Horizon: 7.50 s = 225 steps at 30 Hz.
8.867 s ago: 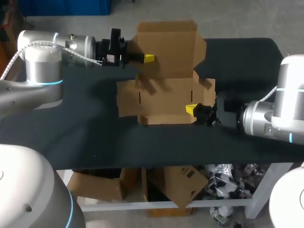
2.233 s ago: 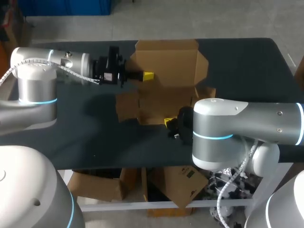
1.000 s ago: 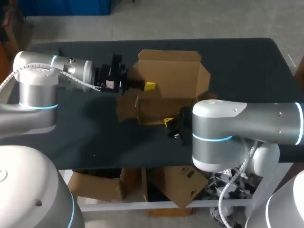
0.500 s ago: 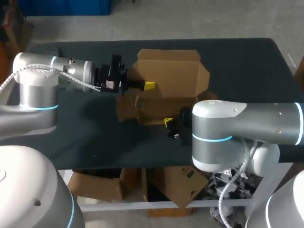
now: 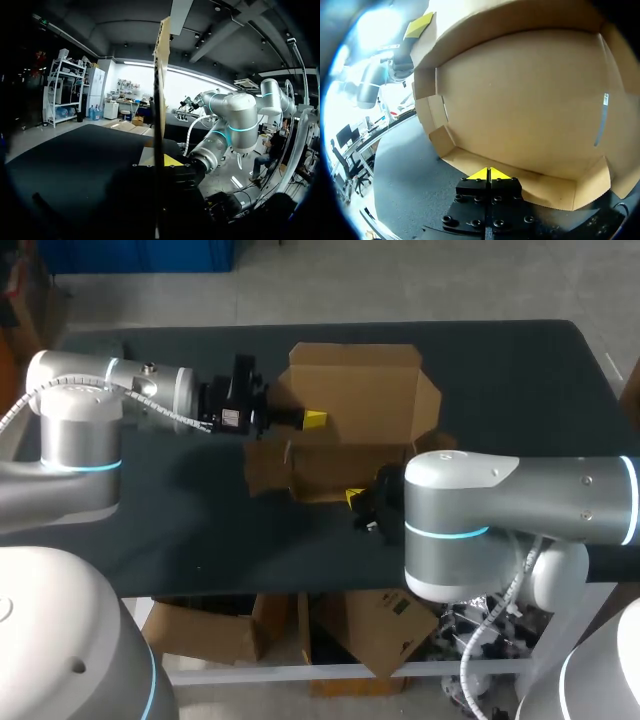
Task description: Assemble the packaging by folding the flat box into shape, placing the metal phone stand inside, and closing the box properly
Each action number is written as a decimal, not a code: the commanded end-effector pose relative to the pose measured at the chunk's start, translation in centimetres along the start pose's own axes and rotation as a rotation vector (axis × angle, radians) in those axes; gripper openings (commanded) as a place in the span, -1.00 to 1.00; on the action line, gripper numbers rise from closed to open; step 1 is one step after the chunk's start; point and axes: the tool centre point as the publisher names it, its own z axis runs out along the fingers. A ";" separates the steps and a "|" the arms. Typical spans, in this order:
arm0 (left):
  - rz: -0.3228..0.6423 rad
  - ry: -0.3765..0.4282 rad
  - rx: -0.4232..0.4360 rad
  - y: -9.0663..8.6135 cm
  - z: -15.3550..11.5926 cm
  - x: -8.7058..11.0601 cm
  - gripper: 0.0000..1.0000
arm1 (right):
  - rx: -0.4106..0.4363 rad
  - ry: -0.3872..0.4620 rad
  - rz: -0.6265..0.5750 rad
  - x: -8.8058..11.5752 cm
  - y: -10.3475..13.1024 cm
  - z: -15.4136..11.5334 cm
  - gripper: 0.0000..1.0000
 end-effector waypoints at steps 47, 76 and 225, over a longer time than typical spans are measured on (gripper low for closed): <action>0.018 -0.001 0.000 0.3 0.0 0.7 -1.00 | -0.003 -0.007 0.000 0.2 -0.5 0.4 -1.00; 0.022 0.000 -0.001 0.2 -0.1 0.7 -1.00 | -0.053 -0.003 -0.035 1.2 0.4 -2.4 -1.00; 0.022 0.000 -0.001 0.2 -0.1 0.7 -1.00 | 0.077 0.183 -0.299 -13.3 2.2 -13.4 0.08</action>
